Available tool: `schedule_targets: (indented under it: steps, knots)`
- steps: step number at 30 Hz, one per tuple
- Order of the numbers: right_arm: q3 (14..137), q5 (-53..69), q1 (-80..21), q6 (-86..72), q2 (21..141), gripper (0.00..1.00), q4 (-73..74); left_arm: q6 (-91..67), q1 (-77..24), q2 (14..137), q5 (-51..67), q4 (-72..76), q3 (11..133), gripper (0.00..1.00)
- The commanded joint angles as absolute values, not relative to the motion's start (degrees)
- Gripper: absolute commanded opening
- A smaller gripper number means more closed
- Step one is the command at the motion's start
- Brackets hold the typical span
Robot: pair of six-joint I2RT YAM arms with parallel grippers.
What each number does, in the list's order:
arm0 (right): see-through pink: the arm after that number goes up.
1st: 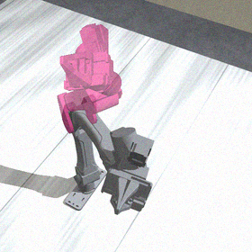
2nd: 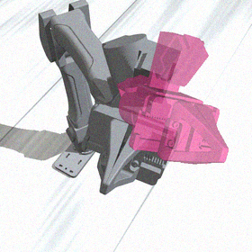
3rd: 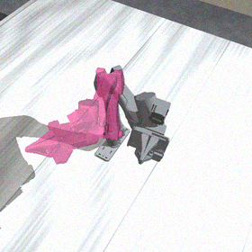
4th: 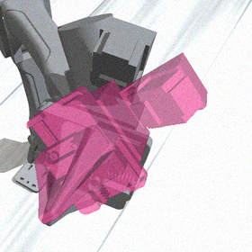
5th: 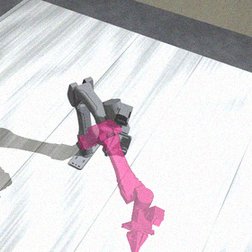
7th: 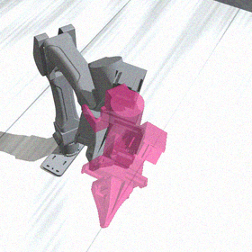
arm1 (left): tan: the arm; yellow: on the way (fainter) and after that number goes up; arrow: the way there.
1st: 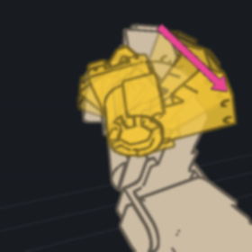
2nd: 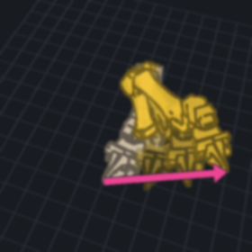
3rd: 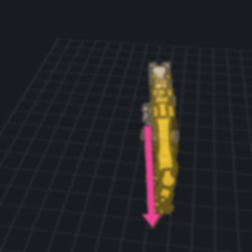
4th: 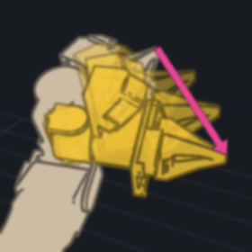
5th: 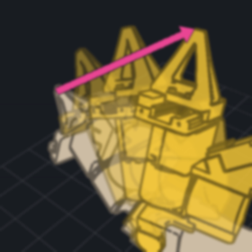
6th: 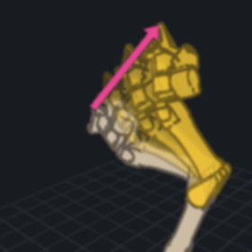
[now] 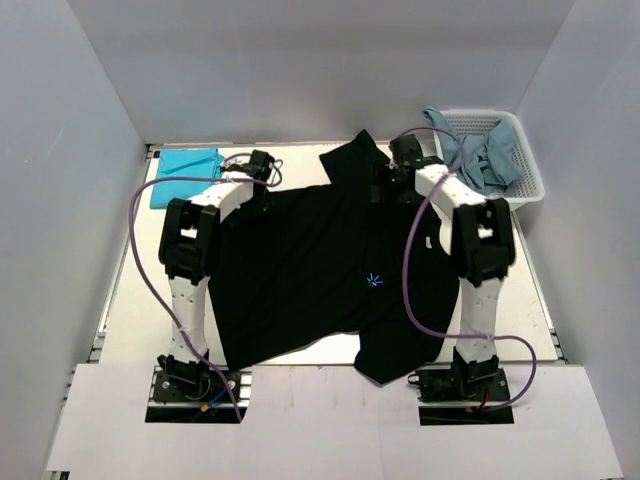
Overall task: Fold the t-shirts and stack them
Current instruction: Flatten out the tshirt
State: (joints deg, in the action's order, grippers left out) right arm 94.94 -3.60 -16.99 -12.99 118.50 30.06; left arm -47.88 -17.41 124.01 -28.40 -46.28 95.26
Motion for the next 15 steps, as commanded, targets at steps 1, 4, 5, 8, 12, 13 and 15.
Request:
schedule_targets:
  steps: [1, 4, 5, 8, 12, 13, 15]
  knots:
    - [103.76, -4.48, -16.44, -16.33, 125.38, 0.9, 34.52, -42.9, -16.96, 128.04, -23.47, -38.94, 100.1, 1.0]
    - [106.86, -9.4, -15.91, -17.31, 129.1, 0.9, 37.0, -36.69, -16.96, 133.14, -20.84, -35.96, 105.28, 1.0]
    - [107.4, -9.14, -15.47, -17.31, 129.81, 0.9, 37.52, -35.0, -16.96, 134.63, -17.35, -35.16, 108.34, 1.0]
    - [111.97, -10.02, -14.15, -20.47, 133.5, 0.9, 42.0, -31.57, -16.96, 139.47, -14.94, -34.02, 112.92, 1.0]
    - [117.84, -13.26, -12.05, -24.85, 139.9, 0.9, 47.18, -28.39, -16.96, 144.57, -14.06, -33.13, 120.48, 1.0]
    - [120.38, -14.14, -11.52, -25.57, 140.97, 0.9, 48.94, -27.52, -16.96, 145.71, -14.06, -33.13, 124.41, 1.0]
    - [124.26, -15.02, -10.64, -26.62, 142.98, 0.9, 50.44, -26.98, -16.35, 148.95, -14.06, -33.83, 128.21, 1.0]
